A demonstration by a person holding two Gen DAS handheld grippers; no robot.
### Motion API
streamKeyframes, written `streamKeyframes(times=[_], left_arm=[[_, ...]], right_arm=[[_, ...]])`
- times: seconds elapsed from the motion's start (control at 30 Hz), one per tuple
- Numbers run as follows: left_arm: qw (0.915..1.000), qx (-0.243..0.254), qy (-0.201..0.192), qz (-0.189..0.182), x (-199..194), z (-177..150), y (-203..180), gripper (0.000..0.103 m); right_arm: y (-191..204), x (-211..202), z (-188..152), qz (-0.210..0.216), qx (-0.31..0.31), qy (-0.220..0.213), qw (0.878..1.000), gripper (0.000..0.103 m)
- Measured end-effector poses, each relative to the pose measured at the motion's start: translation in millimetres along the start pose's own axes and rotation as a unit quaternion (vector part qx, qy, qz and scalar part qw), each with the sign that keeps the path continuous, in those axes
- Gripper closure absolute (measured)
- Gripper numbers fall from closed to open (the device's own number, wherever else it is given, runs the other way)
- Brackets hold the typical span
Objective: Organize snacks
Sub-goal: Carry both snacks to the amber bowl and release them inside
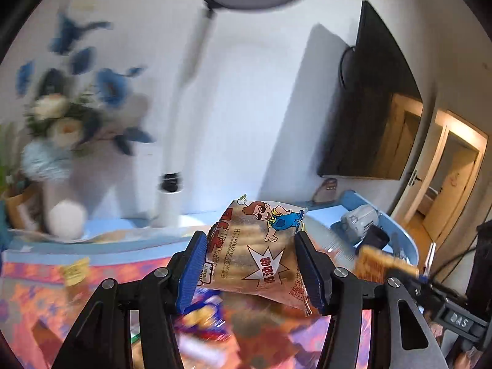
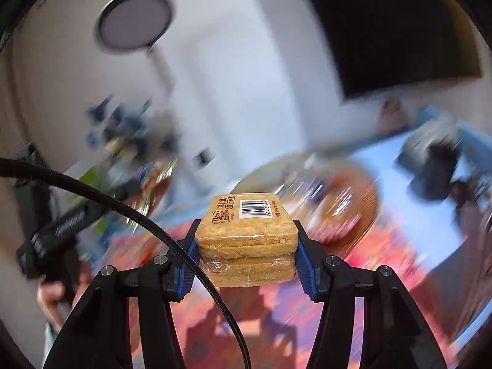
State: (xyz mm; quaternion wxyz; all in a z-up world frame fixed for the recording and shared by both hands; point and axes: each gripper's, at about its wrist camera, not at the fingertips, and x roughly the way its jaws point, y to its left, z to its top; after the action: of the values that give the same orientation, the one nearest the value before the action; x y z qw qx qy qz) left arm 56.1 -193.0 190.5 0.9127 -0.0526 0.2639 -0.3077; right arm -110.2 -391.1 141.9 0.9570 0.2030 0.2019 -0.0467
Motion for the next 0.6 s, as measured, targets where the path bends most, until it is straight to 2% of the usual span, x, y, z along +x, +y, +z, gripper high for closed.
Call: streamKeyframes(times=[0.13, 0.2, 0.27, 0.33, 0.43, 0.5, 0.6], left_arm=[[0.9999, 0.003, 0.015, -0.004, 57.7, 12.5, -21.1, 0.043], [0.9994, 0.009, 0.032, -0.001, 78.2, 13.8, -27.8, 0.024], [0.9992, 0.007, 0.037, 0.009, 80.4, 7.8, -22.3, 0.024], [0.9992, 0.007, 0.037, 0.013, 68.3, -0.7, -13.3, 0.024], [0.9988, 0.001, 0.026, 0.041, 36.5, -16.8, 1.3, 0.024], [0.9983, -0.002, 0.014, 0.057, 10.5, -26.8, 11.7, 0.019], [0.9942, -0.001, -0.008, 0.107, -33.9, -41.2, 31.5, 0.017]], right_arm=[[-29.1, 43.4, 34.9, -0.031, 0.014, -0.013, 0.999, 0.047], [-38.2, 64.3, 40.6, -0.046, 0.006, 0.005, 0.999, 0.040], [-45.8, 71.7, 33.2, -0.047, 0.000, 0.033, 0.998, 0.040], [-49.7, 60.5, 19.1, -0.031, -0.006, 0.035, 0.999, 0.040], [-39.0, 37.2, -3.8, -0.008, -0.023, 0.036, 0.999, 0.039], [-21.4, 24.1, -16.5, 0.015, -0.045, 0.038, 0.998, 0.039], [13.2, 6.6, -31.1, 0.048, -0.075, 0.042, 0.995, 0.038]])
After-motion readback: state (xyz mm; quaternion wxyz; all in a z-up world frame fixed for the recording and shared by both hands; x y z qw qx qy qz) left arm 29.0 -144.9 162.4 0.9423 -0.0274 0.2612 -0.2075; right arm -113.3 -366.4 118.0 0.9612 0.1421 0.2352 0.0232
